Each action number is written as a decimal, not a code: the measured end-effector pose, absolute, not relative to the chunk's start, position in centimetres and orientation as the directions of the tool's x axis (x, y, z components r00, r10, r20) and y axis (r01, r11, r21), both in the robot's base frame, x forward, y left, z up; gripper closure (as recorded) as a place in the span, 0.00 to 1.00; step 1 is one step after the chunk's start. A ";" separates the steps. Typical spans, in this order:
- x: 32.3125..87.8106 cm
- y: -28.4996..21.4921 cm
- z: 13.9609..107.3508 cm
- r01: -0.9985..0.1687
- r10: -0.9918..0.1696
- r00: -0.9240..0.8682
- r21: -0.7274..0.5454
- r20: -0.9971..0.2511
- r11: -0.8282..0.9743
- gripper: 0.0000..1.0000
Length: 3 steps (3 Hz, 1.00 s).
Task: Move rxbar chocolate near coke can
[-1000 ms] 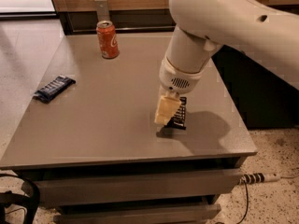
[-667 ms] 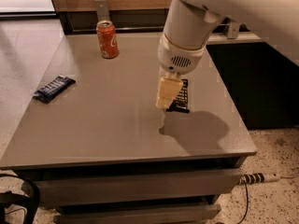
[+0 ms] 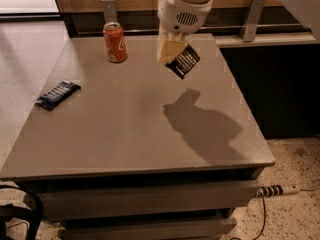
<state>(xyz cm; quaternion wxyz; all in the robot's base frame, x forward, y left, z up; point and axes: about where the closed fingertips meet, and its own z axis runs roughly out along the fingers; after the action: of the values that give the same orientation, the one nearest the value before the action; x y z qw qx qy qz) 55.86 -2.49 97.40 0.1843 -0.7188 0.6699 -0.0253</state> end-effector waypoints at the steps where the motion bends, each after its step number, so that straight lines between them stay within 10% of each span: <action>1: 56.6 -2.0 99.1 -0.941 -0.966 0.130 -0.336 -0.225 -0.048 1.00; 3: 56.7 -1.8 99.0 -0.939 -0.965 0.132 -0.339 -0.227 -0.049 0.82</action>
Offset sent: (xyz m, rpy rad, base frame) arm 0.0081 0.0051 0.0197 0.0224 -0.0426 0.0227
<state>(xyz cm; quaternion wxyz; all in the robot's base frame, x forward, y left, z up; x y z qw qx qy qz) 56.69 -1.80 99.05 0.2063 -0.7236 0.6579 -0.0307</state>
